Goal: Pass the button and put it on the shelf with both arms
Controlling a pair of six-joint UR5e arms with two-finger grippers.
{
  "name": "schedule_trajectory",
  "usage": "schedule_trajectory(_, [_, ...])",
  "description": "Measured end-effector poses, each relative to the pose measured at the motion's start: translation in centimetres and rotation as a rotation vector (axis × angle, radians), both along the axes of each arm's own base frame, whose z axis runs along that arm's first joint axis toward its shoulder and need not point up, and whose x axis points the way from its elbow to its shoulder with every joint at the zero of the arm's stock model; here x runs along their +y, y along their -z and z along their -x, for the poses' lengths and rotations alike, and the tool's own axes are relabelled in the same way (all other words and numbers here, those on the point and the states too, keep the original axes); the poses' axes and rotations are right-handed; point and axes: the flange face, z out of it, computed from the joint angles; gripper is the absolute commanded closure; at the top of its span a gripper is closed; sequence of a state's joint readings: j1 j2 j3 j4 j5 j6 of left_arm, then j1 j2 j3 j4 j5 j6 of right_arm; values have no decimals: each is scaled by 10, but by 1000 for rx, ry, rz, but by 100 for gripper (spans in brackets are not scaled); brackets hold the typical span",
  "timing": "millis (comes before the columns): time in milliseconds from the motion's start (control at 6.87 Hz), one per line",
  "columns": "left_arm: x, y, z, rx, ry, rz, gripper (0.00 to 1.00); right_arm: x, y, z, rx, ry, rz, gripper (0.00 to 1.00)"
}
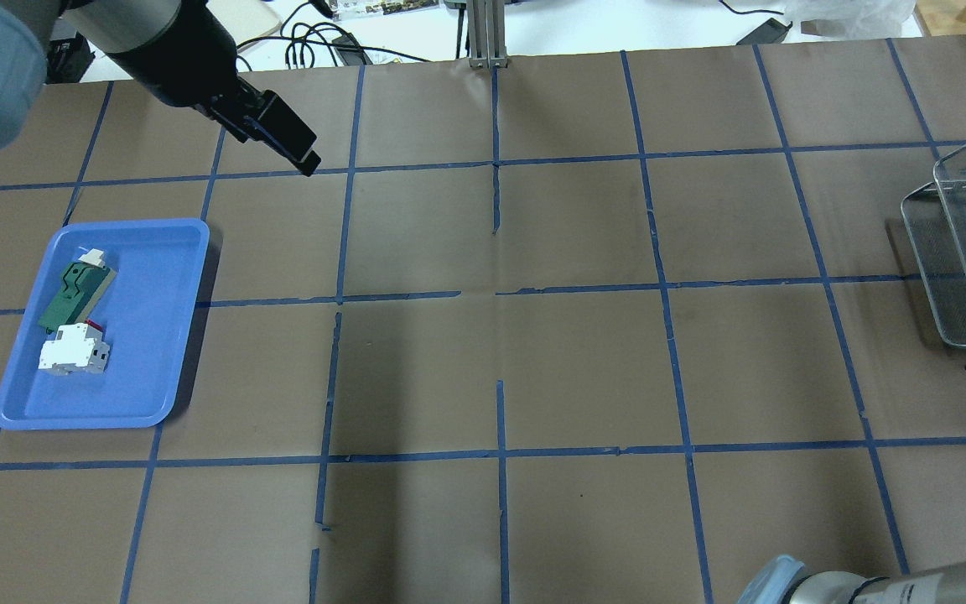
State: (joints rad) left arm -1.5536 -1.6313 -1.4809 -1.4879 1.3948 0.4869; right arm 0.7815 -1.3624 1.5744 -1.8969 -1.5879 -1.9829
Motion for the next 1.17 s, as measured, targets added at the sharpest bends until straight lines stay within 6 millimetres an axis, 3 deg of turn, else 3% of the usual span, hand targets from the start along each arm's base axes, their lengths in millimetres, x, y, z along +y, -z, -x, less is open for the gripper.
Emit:
schedule_trajectory(146, [-3, -1, -6, -25, -115, 4, 0, -2, 8, 2, -11, 3, -9, 2])
schedule_trajectory(437, [-4, -1, -12, -46, -364, -18, 0, -2, 10, 3, -17, 8, -16, 0])
schedule_trajectory(728, [0, -2, -17, -74, -518, -62, 0, 0, 0, -2, -6, 5, -11, 0])
schedule_trajectory(874, [6, 0, -20, -115, -567, -95, 0, 4, -23, -12, 7, 2, 2, 0])
schedule_trajectory(1165, [13, 3, -19, -148, -591, -121, 0, 11, -73, -64, -14, 27, 10, 0])
